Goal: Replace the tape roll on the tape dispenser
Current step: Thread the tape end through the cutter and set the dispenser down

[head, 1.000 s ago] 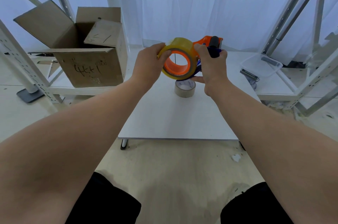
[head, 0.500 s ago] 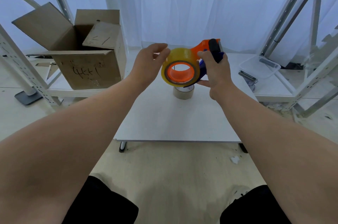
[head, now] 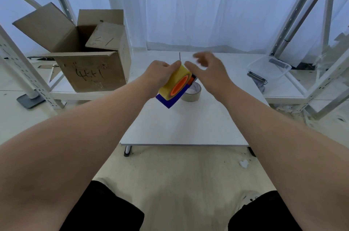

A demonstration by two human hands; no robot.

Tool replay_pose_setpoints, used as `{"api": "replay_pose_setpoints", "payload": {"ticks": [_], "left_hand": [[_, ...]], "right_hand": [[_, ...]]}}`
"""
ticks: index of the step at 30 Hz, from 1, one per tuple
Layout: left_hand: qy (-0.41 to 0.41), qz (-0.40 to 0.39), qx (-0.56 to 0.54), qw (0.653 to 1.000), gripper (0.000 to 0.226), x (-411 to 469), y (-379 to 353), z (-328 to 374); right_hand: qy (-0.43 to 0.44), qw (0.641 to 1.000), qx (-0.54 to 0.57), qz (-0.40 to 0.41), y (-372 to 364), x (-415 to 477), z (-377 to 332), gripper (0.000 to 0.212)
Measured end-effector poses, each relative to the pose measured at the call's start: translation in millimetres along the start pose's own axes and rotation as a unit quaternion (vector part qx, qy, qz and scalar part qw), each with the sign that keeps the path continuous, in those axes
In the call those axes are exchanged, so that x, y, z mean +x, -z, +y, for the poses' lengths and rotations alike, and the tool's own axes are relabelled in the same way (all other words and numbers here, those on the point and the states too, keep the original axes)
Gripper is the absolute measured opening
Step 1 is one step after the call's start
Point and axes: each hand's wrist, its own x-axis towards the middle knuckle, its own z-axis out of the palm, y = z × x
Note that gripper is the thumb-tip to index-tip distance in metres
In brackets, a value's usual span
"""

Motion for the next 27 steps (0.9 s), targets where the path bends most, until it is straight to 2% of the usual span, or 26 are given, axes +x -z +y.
{"api": "replay_pose_setpoints", "payload": {"ticks": [2,3,5,8,12,16,21,27], "left_hand": [[0.003,-0.013,-0.017,1.000,0.052,0,3,-2],[0.003,-0.019,-0.028,0.999,0.051,1,4,-2],[0.000,-0.032,-0.043,0.999,0.047,0,5,-1],[-0.015,-0.070,-0.067,0.995,0.038,-1,9,-3],[-0.022,-0.108,-0.077,0.991,0.048,-3,13,-5],[-0.032,-0.122,-0.094,0.988,0.020,-6,12,-1],[-0.023,-0.106,-0.088,0.990,0.037,-5,7,-2],[-0.006,-0.040,-0.087,0.995,0.015,-2,0,2]], "right_hand": [[-0.007,0.994,-0.002,-0.111,-3,-5,-2,0.053],[-0.008,0.991,-0.010,-0.135,-4,-6,-1,0.058],[-0.010,0.991,0.003,-0.135,-4,-6,1,0.063],[-0.036,0.990,0.046,-0.130,1,-3,6,0.059],[-0.051,0.985,0.087,-0.137,5,-2,14,0.057],[-0.072,0.980,0.129,-0.132,10,0,17,0.049],[-0.046,0.989,0.107,-0.095,14,1,18,0.032],[-0.021,0.990,0.067,-0.118,12,0,16,0.041]]}}
